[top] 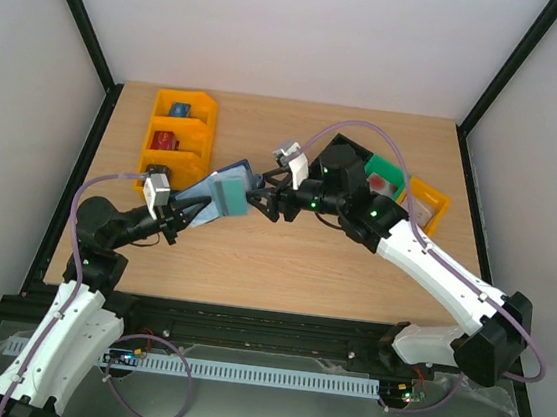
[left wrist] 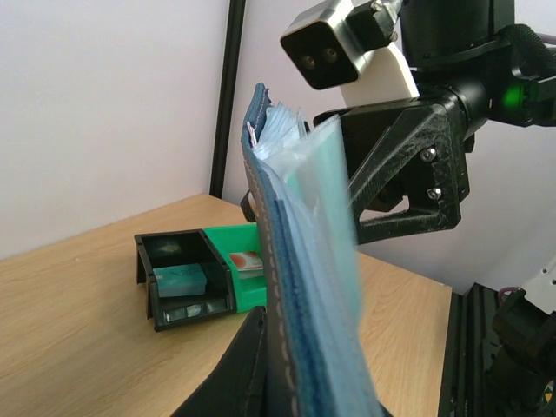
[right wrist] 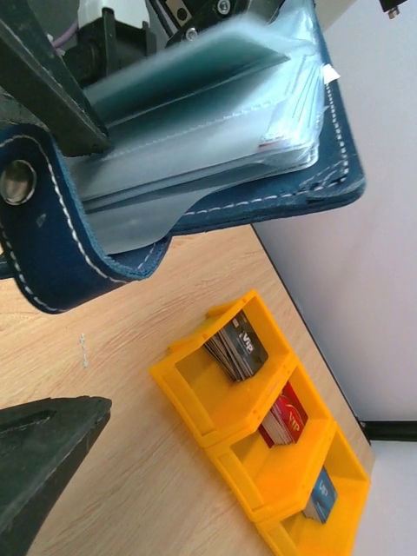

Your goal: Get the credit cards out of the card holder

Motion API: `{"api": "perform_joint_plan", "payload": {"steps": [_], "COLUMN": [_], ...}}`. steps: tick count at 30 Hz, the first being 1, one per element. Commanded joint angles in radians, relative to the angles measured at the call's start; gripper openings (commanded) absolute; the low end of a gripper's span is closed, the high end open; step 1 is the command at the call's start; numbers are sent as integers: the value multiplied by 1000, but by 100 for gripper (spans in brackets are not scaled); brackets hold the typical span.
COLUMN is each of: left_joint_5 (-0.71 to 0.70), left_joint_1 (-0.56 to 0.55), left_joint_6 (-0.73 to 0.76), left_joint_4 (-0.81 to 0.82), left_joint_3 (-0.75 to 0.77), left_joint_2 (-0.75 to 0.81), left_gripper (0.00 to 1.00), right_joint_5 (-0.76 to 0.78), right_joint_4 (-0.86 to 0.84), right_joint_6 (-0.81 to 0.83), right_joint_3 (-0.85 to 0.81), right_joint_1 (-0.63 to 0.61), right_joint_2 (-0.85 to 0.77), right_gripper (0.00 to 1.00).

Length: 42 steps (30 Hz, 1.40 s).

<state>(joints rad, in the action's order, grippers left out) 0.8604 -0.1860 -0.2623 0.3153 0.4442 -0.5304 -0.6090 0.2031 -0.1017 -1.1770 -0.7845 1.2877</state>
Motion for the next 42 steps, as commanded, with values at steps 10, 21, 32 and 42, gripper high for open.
{"api": "perform_joint_plan", "payload": {"steps": [10, 21, 32, 42], "left_joint_5": [16, 29, 55, 125], "left_joint_1": [-3, -8, -16, -18], "left_joint_6": [-5, -39, -72, -136], "left_joint_4": [35, 61, 82, 142], "left_joint_3": [19, 4, -5, -22], "left_joint_2": [9, 7, 4, -6], "left_gripper": [2, 2, 2, 2], "right_joint_5": [-133, -109, -112, -197], "right_joint_4": [-118, -205, -249, -251], "right_joint_6": [-80, -126, -118, -88], "right_joint_3": [-19, -41, -50, -26], "right_joint_1": [-4, -72, -111, -112], "right_joint_2": [43, 119, 150, 115], "right_gripper": [80, 89, 91, 48]}}
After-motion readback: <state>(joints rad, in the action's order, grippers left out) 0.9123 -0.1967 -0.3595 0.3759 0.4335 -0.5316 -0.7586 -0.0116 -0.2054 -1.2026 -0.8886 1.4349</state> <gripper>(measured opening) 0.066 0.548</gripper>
